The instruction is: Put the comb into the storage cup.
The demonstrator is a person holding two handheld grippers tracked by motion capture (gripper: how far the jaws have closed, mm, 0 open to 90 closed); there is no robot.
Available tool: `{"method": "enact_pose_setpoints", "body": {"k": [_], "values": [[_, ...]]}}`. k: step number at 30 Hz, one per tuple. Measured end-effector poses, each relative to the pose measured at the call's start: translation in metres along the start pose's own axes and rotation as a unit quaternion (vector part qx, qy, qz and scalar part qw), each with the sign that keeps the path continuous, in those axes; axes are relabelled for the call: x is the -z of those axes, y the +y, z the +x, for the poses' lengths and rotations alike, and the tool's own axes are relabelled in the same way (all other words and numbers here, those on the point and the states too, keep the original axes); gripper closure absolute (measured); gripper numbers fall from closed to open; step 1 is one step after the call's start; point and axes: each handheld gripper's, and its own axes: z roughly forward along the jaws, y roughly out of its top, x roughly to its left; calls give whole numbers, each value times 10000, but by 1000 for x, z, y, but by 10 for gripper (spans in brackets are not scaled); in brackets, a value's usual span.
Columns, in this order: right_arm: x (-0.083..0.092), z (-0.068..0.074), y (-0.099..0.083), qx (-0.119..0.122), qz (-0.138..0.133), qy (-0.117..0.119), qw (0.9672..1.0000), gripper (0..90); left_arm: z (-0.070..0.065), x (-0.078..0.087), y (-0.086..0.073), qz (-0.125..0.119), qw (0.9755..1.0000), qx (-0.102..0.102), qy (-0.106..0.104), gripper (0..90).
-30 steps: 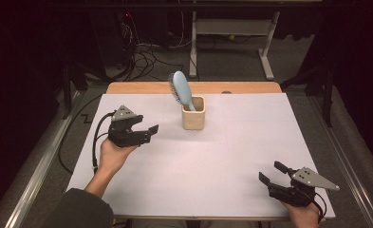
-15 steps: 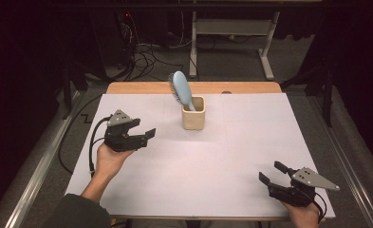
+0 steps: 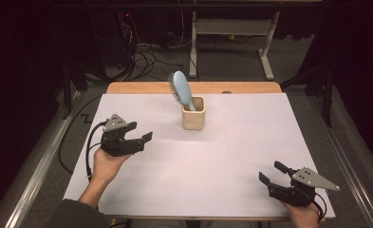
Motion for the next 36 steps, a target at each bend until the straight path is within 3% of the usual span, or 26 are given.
{"method": "enact_pose_setpoints", "body": {"k": [36], "values": [[0, 2, 1, 43, -20, 25, 10000, 276, 7, 19, -34, -216, 9990, 387, 29, 286]]}}
